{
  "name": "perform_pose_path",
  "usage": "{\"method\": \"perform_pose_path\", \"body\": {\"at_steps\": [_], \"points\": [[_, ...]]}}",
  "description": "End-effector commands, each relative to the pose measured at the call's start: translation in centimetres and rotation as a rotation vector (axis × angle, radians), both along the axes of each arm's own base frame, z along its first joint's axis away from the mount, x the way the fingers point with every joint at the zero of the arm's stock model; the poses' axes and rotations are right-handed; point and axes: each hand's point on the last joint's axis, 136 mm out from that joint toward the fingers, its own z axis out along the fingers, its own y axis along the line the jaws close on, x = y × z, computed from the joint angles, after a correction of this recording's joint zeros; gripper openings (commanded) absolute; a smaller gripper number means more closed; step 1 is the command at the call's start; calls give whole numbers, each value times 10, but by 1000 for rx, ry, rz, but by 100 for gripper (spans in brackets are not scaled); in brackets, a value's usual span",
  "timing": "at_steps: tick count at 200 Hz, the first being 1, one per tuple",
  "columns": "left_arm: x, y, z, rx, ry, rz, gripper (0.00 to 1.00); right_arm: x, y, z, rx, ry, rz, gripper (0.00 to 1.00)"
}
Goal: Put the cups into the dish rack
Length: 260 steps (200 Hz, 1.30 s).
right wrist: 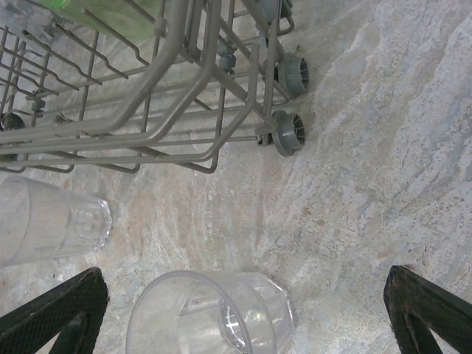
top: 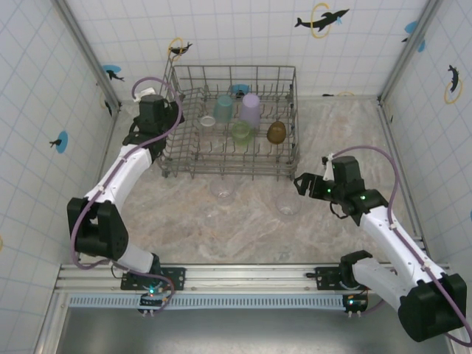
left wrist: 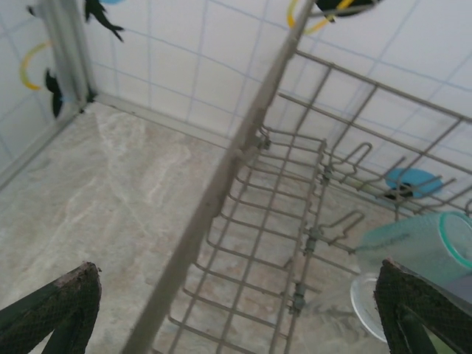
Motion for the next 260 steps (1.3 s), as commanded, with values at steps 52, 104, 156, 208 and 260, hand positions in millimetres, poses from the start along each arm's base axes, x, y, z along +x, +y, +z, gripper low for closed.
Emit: {"method": "perform_pose_path", "body": {"at_steps": [52,104,156,208,260], "points": [[14,-38,-33,-80,61,-183,97,-16,0,-26,-8,62,13,100],[8,-66,-44,-121,71,-281,97,-18,3,-35,-19,84,24,100],[-4,-95,-55,-136,98,-326,97,-21,5,-42,-47,103,36,98],[-8,-89,-49,-109,96,-282,97,-28,1,-54,-95,140,44,92],[-15,-75,-10,-77,26,-234,98,-28,6,-58,-145,149,65,76]]}}
